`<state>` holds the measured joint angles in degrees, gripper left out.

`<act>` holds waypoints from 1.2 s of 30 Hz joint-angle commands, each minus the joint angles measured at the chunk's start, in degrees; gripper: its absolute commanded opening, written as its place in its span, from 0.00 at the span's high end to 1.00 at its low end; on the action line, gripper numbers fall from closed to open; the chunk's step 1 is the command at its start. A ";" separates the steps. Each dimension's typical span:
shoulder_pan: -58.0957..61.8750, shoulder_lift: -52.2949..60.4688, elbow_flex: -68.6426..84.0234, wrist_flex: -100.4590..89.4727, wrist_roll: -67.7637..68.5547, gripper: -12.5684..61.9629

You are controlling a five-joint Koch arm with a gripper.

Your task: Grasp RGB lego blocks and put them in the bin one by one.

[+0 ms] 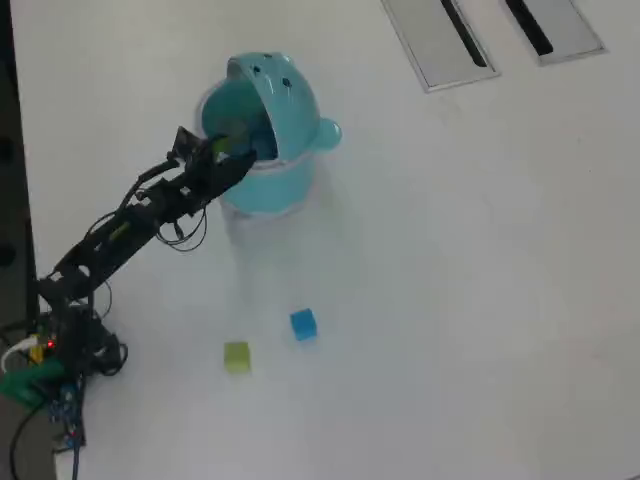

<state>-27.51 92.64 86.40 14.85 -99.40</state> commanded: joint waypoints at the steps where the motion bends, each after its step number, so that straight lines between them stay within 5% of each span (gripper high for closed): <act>1: 2.64 6.50 0.00 2.46 -0.44 0.42; 12: 15.12 18.37 13.36 14.94 -0.09 0.42; 36: 33.40 20.74 25.49 32.96 -0.44 0.42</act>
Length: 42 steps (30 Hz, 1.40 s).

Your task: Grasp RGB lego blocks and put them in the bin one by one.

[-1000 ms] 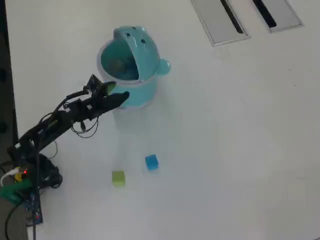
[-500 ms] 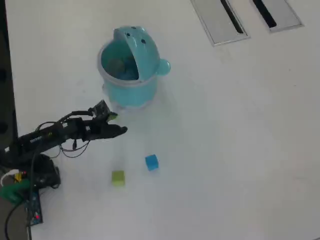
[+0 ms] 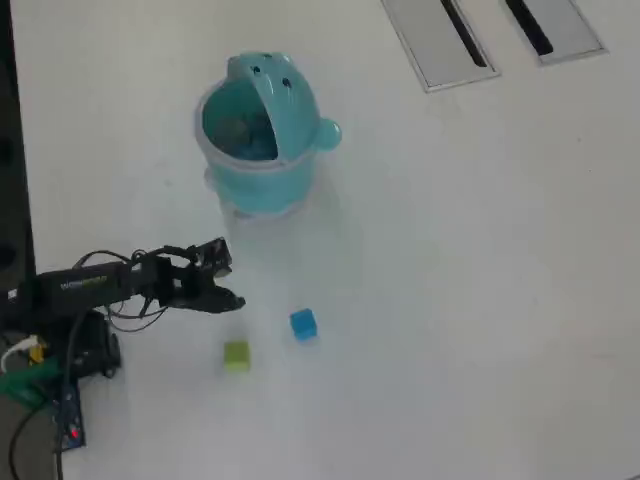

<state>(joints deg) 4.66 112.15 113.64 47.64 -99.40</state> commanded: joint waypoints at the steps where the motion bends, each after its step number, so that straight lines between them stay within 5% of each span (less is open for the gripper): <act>1: 2.72 0.97 -1.67 0.70 -0.62 0.42; 42: 20.21 -12.92 2.20 2.37 -12.83 0.38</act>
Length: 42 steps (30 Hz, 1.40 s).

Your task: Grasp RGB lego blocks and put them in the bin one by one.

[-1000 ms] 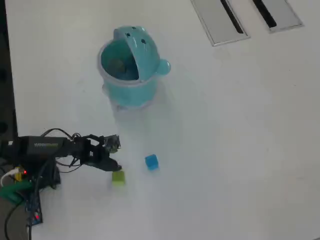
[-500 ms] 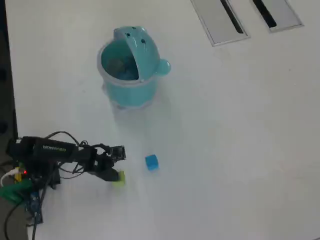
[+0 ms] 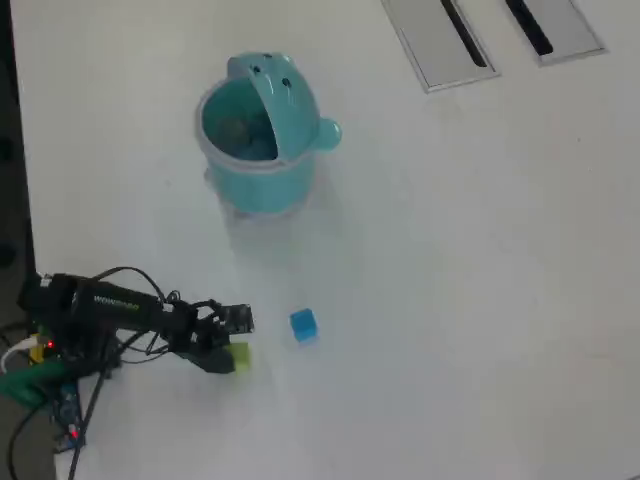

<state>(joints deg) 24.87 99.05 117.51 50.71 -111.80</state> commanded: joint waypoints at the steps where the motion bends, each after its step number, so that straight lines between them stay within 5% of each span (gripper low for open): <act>1: 0.00 0.09 -1.49 -0.70 -0.35 0.38; 26: -2.55 -7.12 -0.35 -7.73 1.05 0.40; 42: -2.90 -7.47 -0.18 -10.37 1.23 0.57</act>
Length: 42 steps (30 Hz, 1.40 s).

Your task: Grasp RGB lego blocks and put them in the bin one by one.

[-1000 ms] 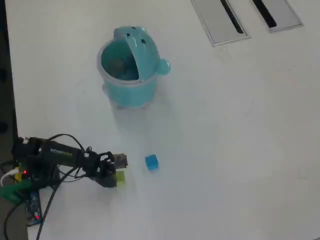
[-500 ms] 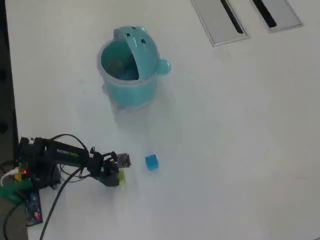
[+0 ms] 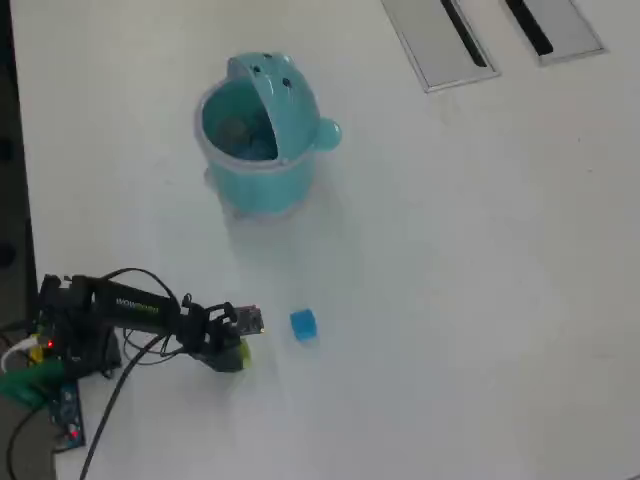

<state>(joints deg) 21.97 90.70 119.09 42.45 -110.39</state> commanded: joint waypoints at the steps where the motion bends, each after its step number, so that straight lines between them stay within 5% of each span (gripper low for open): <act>1: 0.00 1.05 -1.58 -2.20 -0.18 0.58; 16: -7.38 10.63 -5.71 -6.33 0.09 0.60; 30: -32.96 21.27 -16.96 -10.63 29.27 0.63; 42: -49.75 21.80 -24.70 -19.16 36.30 0.72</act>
<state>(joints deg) -27.42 110.65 100.20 28.92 -74.18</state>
